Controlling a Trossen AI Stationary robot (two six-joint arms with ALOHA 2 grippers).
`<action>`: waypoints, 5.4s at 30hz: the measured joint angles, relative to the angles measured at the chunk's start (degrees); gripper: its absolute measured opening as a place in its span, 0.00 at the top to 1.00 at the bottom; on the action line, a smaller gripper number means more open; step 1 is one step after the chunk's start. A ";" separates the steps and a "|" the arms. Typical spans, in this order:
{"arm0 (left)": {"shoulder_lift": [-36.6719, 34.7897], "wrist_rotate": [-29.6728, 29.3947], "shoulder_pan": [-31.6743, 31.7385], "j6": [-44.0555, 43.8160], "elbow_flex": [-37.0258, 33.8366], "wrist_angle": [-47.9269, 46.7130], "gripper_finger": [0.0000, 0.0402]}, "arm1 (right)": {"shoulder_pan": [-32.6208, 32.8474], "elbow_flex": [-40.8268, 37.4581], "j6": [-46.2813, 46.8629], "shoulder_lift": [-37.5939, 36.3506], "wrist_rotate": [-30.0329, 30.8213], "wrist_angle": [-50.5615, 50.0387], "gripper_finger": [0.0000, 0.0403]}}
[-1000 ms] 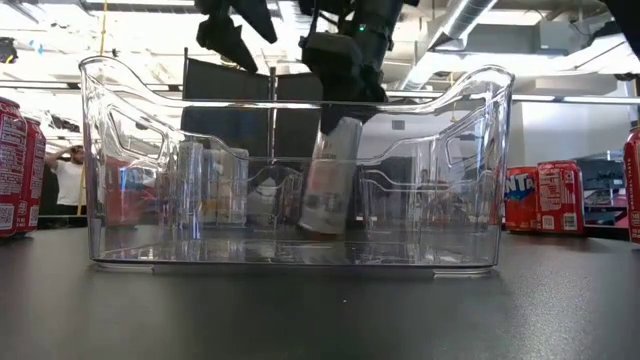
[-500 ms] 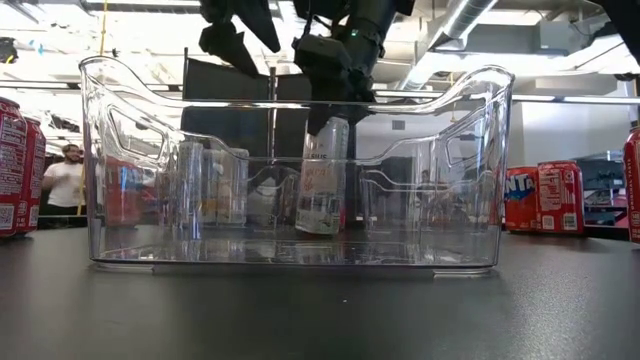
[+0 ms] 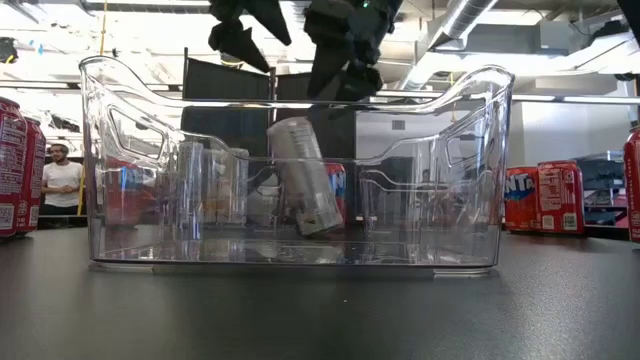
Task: Sort soda cans
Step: Put the white-yellow soda can into the top left transparent bin
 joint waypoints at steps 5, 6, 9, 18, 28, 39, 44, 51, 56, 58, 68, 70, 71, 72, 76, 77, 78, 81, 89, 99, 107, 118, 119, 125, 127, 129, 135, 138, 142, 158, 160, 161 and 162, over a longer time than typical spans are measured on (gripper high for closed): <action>1.75 0.01 -0.01 1.15 0.00 3.39 0.03 | 0.01 0.02 1.49 -4.51 0.44 -2.36 0.02; 2.65 0.01 -0.01 1.89 0.00 3.54 0.03 | 0.01 0.04 2.05 -5.66 0.81 -3.40 0.02; 5.25 0.03 -0.01 2.26 0.00 1.85 0.03 | 0.20 0.04 2.54 -9.40 2.83 -8.24 0.04; 6.39 -0.06 -1.29 -9.20 -8.49 -8.44 0.03 | 3.46 -4.07 8.57 -23.73 12.34 -20.03 0.06; 4.15 2.96 0.41 1.69 -26.08 -1.54 0.03 | 3.97 -18.65 16.08 -36.81 12.27 -10.84 0.06; 4.90 2.01 1.34 6.65 -33.85 11.96 0.09 | 4.73 -23.21 17.52 -34.35 8.89 -0.74 0.06; 4.86 1.43 2.91 7.98 -34.85 12.59 0.31 | 4.27 -23.19 12.89 -30.20 5.53 4.94 0.06; 4.90 2.23 4.96 8.25 -32.72 12.92 0.36 | 4.81 -23.19 -3.02 -22.95 -1.19 17.24 0.06; 4.46 2.79 3.75 11.66 -23.07 3.18 0.36 | 4.79 -23.17 -8.75 -19.16 -3.39 21.63 0.06; 4.45 2.66 2.69 14.37 -18.61 -1.17 0.36 | 4.15 -23.17 -9.20 -17.67 -4.82 22.42 0.06; 4.68 -2.76 -1.97 26.45 -0.18 -9.91 0.36 | 3.01 -23.12 -11.08 -13.65 -6.35 27.50 0.06; 4.61 -2.94 -2.41 28.15 1.65 -10.36 0.36 | 2.74 -23.12 -11.07 -13.65 -6.29 27.63 0.06; 4.59 -3.09 -2.57 28.56 2.28 -10.36 0.36 | 2.64 -23.12 -11.07 -13.65 -6.07 27.64 0.06; 4.59 -3.34 -2.69 28.70 2.69 -10.37 0.36 | 2.41 -23.12 -11.08 -13.65 -5.74 27.64 0.06; 4.63 -3.76 -2.74 28.70 3.32 -10.48 0.36 | 1.55 -23.12 -11.07 -13.62 -4.69 28.78 0.06; 4.63 -3.89 -2.74 28.53 3.34 -10.46 0.36 | 1.44 -23.12 -11.14 -13.62 -3.95 29.38 0.06; 4.69 -3.82 -2.73 28.44 3.33 -10.32 0.36 | 1.22 -23.12 -11.29 -13.60 -3.16 30.30 0.06; 4.87 -2.78 -3.14 27.98 3.32 -9.56 0.36 | 0.75 -23.12 -11.84 -13.56 -1.41 31.45 0.06; 4.87 -3.03 -5.07 28.20 5.28 -10.17 0.36 | -0.05 -23.09 -14.94 -12.49 -6.18 31.54 0.06; 4.87 -3.68 -5.75 28.57 9.04 -9.56 0.36 | -0.30 -23.15 -8.64 -11.46 -14.40 33.19 0.11; 4.80 -2.48 -6.06 21.79 9.07 -9.73 0.31 | -0.25 -23.15 -8.70 -11.46 -15.57 33.82 0.37; -4.43 -0.63 -5.04 7.37 9.27 -4.09 0.07 | 0.08 -23.15 -6.94 -12.71 -19.12 49.12 0.34; -5.54 -0.64 -5.02 6.73 9.27 -3.35 0.06 | 0.08 -23.10 -6.84 -12.71 -19.13 49.97 0.34; -10.56 -1.02 -4.93 1.92 9.27 -1.08 0.06 | 1.04 -23.23 -6.92 -12.85 -19.30 54.88 0.34; -10.71 -0.68 -5.04 0.34 9.27 -0.58 0.06 | 1.06 -23.23 -6.97 -12.88 -19.32 55.94 0.34; -10.65 0.43 -5.04 -1.90 9.27 -0.70 0.06 | 1.01 -23.27 -7.49 -12.88 -19.30 56.59 0.34; -9.11 6.32 -5.09 -6.10 9.04 -1.93 0.06 | 0.97 -23.21 -9.11 -13.06 -14.54 58.62 0.34; -8.98 6.81 -5.14 -6.51 9.01 -1.57 0.05 | 0.80 -23.21 -8.78 -13.17 -13.79 60.70 0.34; -9.04 5.98 -4.57 -6.48 9.11 -0.93 0.05 | 0.82 -23.20 -9.10 -13.17 -13.70 61.36 0.34; -9.03 4.65 -4.13 -3.91 9.07 1.84 0.29 | 0.93 -23.15 -9.11 -13.17 -13.43 60.18 0.34; -8.98 4.22 -4.12 -3.66 9.07 1.57 0.36 | 0.87 -23.15 -9.36 -13.14 -13.63 59.97 0.34; -8.98 4.13 -4.12 -3.42 9.07 1.60 0.38 | 0.86 -23.15 -9.33 -13.14 -13.60 59.90 0.33; -8.98 3.85 -4.12 -3.23 9.07 1.71 0.38 | 0.86 -23.14 -9.38 -13.14 -13.57 59.93 0.33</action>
